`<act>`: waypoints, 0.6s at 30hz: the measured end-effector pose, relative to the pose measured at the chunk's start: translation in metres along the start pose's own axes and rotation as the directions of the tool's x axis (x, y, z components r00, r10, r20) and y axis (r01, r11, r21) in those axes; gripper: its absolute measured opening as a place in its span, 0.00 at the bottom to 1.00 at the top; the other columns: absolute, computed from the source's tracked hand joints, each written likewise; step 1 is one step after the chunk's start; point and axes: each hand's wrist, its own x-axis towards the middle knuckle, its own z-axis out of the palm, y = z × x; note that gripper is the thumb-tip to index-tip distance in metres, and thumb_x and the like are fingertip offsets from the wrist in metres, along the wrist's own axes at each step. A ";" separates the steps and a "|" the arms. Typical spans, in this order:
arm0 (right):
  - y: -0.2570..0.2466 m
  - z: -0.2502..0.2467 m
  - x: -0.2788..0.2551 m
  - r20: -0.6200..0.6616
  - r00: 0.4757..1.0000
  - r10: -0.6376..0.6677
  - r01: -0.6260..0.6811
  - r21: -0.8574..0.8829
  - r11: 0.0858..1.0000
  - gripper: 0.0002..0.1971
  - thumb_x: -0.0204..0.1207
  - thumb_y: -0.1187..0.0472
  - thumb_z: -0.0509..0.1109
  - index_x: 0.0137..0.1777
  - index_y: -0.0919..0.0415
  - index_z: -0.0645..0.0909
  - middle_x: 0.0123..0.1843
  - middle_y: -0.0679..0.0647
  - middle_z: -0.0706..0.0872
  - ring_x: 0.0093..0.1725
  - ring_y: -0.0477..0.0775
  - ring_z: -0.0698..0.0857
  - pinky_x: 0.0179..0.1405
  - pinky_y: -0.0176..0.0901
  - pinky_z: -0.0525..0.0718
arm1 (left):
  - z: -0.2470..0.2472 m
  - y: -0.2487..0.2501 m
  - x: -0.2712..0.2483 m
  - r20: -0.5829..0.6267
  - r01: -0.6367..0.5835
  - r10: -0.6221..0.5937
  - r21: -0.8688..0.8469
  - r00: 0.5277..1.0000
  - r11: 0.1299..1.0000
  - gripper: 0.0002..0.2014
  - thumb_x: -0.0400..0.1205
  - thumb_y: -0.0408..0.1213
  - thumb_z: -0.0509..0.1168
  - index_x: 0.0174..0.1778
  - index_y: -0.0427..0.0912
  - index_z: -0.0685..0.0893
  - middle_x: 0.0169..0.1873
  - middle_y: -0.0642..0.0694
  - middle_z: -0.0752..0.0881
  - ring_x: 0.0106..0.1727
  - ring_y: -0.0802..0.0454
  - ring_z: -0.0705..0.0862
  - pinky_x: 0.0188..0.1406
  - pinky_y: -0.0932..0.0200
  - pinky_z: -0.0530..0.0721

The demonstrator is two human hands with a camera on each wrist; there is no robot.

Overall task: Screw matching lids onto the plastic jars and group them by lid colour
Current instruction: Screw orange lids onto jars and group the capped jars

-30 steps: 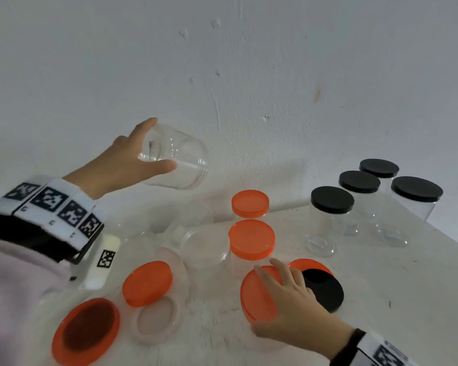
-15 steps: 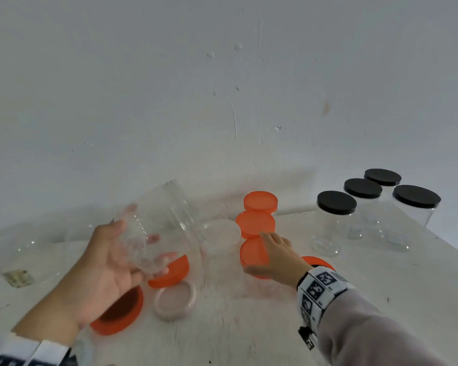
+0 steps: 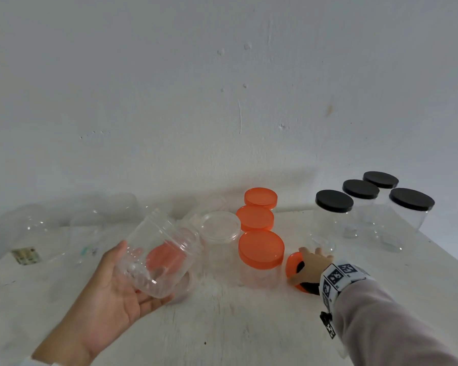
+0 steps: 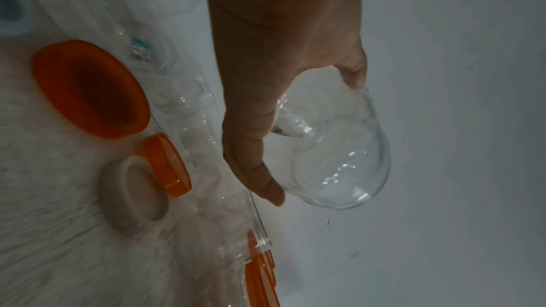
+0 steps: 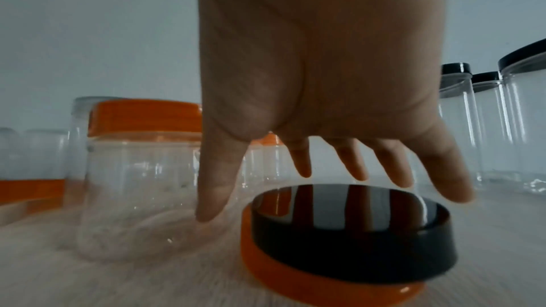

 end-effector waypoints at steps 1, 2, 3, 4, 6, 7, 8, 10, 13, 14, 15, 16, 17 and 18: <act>0.001 0.001 0.003 0.011 1.000 0.002 -0.003 0.010 1.000 0.51 0.66 0.36 0.76 0.82 0.51 0.52 0.79 0.61 0.60 0.77 0.72 0.64 0.72 0.62 0.71 | -0.003 -0.002 -0.001 0.006 -0.008 0.008 0.010 1.000 1.000 0.27 0.69 0.60 0.66 0.56 0.43 0.83 0.50 0.33 0.88 0.55 0.35 0.88 0.56 0.35 0.84; 0.003 0.002 0.006 0.019 1.000 0.006 -0.007 0.021 1.000 0.53 0.65 0.35 0.77 0.83 0.51 0.50 0.79 0.61 0.59 0.77 0.71 0.66 0.72 0.62 0.73 | -0.005 -0.003 -0.003 0.013 -0.011 0.011 0.024 1.000 1.000 0.27 0.69 0.60 0.66 0.50 0.39 0.85 0.48 0.35 0.88 0.53 0.37 0.89 0.57 0.38 0.84; 0.003 0.003 0.008 0.025 1.000 0.010 -0.011 0.029 1.000 0.55 0.64 0.35 0.77 0.84 0.50 0.49 0.80 0.61 0.58 0.76 0.70 0.68 0.71 0.61 0.74 | -0.008 -0.004 -0.006 0.017 -0.012 0.011 0.044 1.000 0.999 0.27 0.70 0.60 0.65 0.46 0.36 0.87 0.46 0.36 0.89 0.51 0.38 0.90 0.55 0.41 0.85; 0.003 0.005 0.010 0.025 1.000 0.012 -0.012 0.028 1.000 0.57 0.63 0.35 0.78 0.84 0.49 0.48 0.80 0.61 0.59 0.76 0.69 0.68 0.71 0.61 0.75 | -0.011 -0.006 -0.007 0.017 -0.013 0.012 0.065 1.000 0.998 0.27 0.70 0.59 0.65 0.46 0.37 0.90 0.43 0.37 0.89 0.49 0.39 0.90 0.50 0.43 0.88; 0.004 0.008 0.013 -0.001 1.000 0.006 -0.006 0.004 1.000 0.56 0.61 0.35 0.78 0.83 0.48 0.50 0.78 0.60 0.61 0.76 0.69 0.68 0.70 0.61 0.75 | -0.017 -0.009 -0.008 -0.023 -0.018 0.020 0.091 1.000 0.996 0.24 0.68 0.57 0.66 0.46 0.39 0.90 0.37 0.38 0.89 0.42 0.39 0.91 0.39 0.44 0.90; 0.003 0.010 0.013 -0.020 1.000 0.003 -0.003 -0.008 1.000 0.55 0.61 0.36 0.78 0.82 0.47 0.51 0.77 0.59 0.62 0.75 0.69 0.68 0.68 0.61 0.75 | -0.020 -0.012 -0.008 -0.052 -0.022 0.028 0.099 0.998 0.995 0.23 0.67 0.56 0.68 0.47 0.40 0.87 0.36 0.37 0.88 0.40 0.37 0.91 0.37 0.43 0.89; 0.003 0.011 0.013 -0.036 0.999 0.000 0.000 -0.012 1.000 0.54 0.61 0.37 0.79 0.82 0.47 0.51 0.76 0.58 0.63 0.75 0.69 0.67 0.67 0.60 0.76 | -0.023 -0.014 -0.008 -0.068 -0.021 0.028 0.106 0.997 0.994 0.22 0.66 0.53 0.69 0.49 0.40 0.85 0.37 0.35 0.88 0.40 0.35 0.90 0.36 0.42 0.89; 0.003 0.012 0.010 -0.067 0.998 -0.010 0.011 0.013 1.000 0.54 0.61 0.40 0.79 0.82 0.45 0.49 0.76 0.58 0.62 0.74 0.70 0.68 0.66 0.59 0.77 | -0.028 -0.019 -0.008 -0.077 0.000 0.010 0.127 0.997 0.992 0.19 0.66 0.48 0.70 0.50 0.42 0.87 0.39 0.32 0.89 0.42 0.31 0.90 0.36 0.39 0.89; 0.004 0.008 0.007 -0.114 0.993 -0.042 0.060 0.153 0.986 0.56 0.63 0.46 0.80 0.83 0.44 0.44 0.77 0.60 0.58 0.74 0.72 0.69 0.68 0.60 0.77 | -0.033 -0.023 -0.010 -0.058 0.051 -0.042 0.169 0.997 0.984 0.16 0.65 0.40 0.72 0.50 0.50 0.90 0.45 0.32 0.91 0.45 0.30 0.90 0.32 0.41 0.89; 0.005 0.006 0.005 -0.133 0.989 -0.062 0.089 0.210 0.974 0.57 0.63 0.49 0.81 0.84 0.45 0.43 0.77 0.60 0.57 0.73 0.72 0.69 0.67 0.59 0.78 | -0.036 -0.025 -0.011 -0.040 0.064 -0.057 0.190 0.998 0.980 0.19 0.64 0.36 0.75 0.52 0.53 0.91 0.47 0.34 0.91 0.46 0.31 0.90 0.33 0.41 0.89; 0.006 0.003 0.002 -0.164 0.983 -0.081 0.123 0.265 0.956 0.58 0.63 0.51 0.82 0.84 0.46 0.42 0.76 0.61 0.56 0.73 0.71 0.70 0.66 0.58 0.79 | -0.037 -0.027 -0.012 -0.016 0.071 -0.069 0.221 0.997 0.973 0.22 0.62 0.33 0.77 0.52 0.55 0.91 0.49 0.37 0.91 0.48 0.33 0.90 0.36 0.42 0.89; 0.008 0.001 0.001 -0.204 0.974 -0.097 0.159 0.318 0.935 0.59 0.62 0.53 0.82 0.84 0.47 0.43 0.75 0.60 0.56 0.71 0.69 0.71 0.65 0.57 0.79 | -0.038 -0.029 -0.012 -0.002 0.077 -0.079 0.250 0.997 0.965 0.25 0.61 0.33 0.79 0.53 0.57 0.91 0.51 0.39 0.91 0.50 0.35 0.90 0.38 0.43 0.90; 0.009 -0.001 -0.001 -0.248 0.963 -0.105 0.194 0.368 0.909 0.59 0.62 0.55 0.83 0.84 0.48 0.43 0.74 0.60 0.56 0.70 0.68 0.71 0.64 0.57 0.79 | -0.038 -0.031 -0.012 -0.004 0.081 -0.083 0.270 0.997 0.959 0.26 0.61 0.33 0.80 0.55 0.57 0.89 0.52 0.40 0.90 0.51 0.36 0.90 0.38 0.44 0.90; 0.010 -0.004 -0.002 -0.289 0.951 -0.112 0.229 0.413 0.882 0.59 0.62 0.56 0.83 0.84 0.48 0.44 0.73 0.60 0.56 0.69 0.67 0.72 0.64 0.58 0.80 | -0.036 -0.033 -0.011 -0.015 0.080 -0.078 0.279 0.997 0.957 0.28 0.61 0.35 0.81 0.58 0.54 0.87 0.51 0.39 0.91 0.50 0.36 0.90 0.37 0.44 0.90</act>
